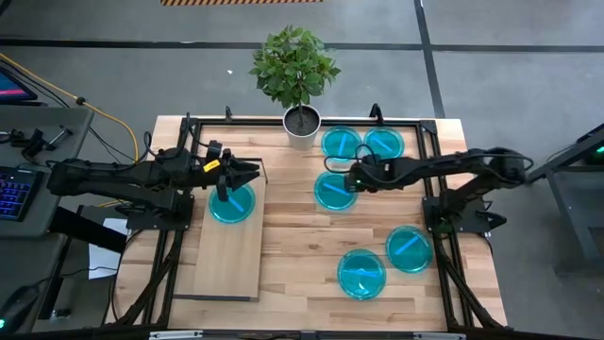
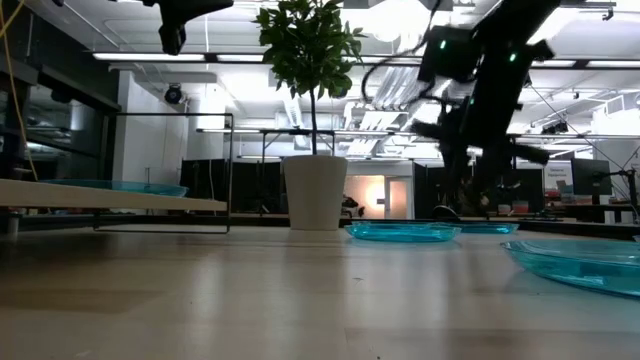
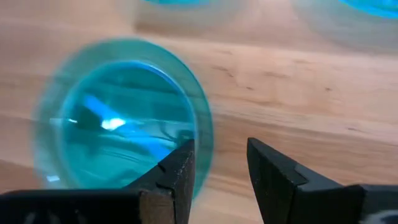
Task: Place and stack plates onto a shelf
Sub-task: Put the middle blue plate on the shelf
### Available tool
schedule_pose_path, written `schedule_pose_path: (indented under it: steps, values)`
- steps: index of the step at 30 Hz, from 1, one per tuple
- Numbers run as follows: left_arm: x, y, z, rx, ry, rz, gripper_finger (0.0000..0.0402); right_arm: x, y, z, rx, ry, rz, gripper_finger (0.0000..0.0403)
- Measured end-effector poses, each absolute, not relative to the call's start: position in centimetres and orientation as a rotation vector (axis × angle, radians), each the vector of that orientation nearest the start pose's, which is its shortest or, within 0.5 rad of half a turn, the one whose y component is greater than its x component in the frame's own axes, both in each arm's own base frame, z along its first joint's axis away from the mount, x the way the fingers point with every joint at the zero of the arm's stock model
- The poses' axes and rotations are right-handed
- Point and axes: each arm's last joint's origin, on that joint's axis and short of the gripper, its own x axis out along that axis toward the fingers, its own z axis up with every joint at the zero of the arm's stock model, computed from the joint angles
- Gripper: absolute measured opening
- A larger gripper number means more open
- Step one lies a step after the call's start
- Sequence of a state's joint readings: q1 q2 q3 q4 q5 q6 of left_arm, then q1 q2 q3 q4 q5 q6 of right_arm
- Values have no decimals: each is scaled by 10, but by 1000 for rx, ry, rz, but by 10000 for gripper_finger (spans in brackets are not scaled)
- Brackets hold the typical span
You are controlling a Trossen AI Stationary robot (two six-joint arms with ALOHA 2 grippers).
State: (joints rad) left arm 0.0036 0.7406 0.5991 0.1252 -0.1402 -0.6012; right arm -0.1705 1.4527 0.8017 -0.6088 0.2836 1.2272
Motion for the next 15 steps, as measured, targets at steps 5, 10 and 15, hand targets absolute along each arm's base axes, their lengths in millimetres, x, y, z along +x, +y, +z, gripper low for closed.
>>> schedule_pose_path:
  steps: [5,10,15]
  values:
    - [173,5,305,-644,-32,143,147,253,-60,157,921,908,-1074,129]
    - [173,5,305,-651,-34,143,147,259,-70,155,891,851,-997,129]
    - [173,5,306,-651,-40,141,147,236,-76,138,995,745,-904,129]
